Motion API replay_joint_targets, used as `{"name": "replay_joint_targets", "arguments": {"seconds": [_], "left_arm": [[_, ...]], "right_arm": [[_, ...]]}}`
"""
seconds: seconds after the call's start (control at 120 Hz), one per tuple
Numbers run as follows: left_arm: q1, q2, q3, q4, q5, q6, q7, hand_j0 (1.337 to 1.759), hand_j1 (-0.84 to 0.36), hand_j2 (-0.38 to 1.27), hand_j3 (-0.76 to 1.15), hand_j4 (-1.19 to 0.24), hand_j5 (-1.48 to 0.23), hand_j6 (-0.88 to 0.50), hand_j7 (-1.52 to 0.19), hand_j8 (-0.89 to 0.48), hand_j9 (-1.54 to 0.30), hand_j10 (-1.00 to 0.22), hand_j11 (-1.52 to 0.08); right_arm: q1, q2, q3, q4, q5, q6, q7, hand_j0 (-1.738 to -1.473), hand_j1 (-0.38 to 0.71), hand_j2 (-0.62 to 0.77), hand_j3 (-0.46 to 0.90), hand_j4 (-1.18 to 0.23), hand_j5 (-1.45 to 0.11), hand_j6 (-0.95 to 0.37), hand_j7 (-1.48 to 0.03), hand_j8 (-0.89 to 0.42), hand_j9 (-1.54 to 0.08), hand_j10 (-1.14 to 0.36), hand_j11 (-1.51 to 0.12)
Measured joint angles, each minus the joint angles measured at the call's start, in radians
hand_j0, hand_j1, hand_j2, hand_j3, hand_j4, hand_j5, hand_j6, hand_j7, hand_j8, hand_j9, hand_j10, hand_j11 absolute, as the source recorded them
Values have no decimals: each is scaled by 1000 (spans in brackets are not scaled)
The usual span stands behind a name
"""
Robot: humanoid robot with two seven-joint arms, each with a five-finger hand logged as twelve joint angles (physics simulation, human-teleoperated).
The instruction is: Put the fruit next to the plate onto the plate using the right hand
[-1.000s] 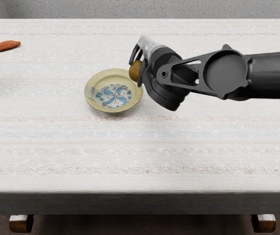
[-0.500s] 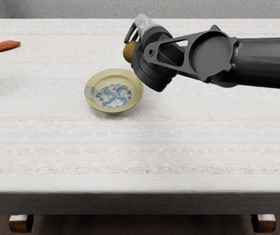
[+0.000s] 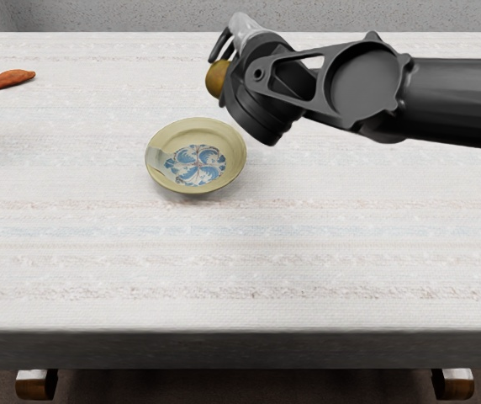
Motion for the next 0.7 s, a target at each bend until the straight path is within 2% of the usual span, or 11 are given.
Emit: {"name": "replay_joint_targets", "arguments": {"seconds": [0.7], "left_arm": [[0, 0, 0, 0, 0, 0, 0, 1658, 348, 0, 0, -1, -1, -1, -1, -1, -1, -1, -1]], "right_arm": [[-72, 0, 68, 10, -42, 110, 0, -1657, 271, 596, 1, -846, -1193, -444, -1134, -402, -1178, -714, -1185]]}}
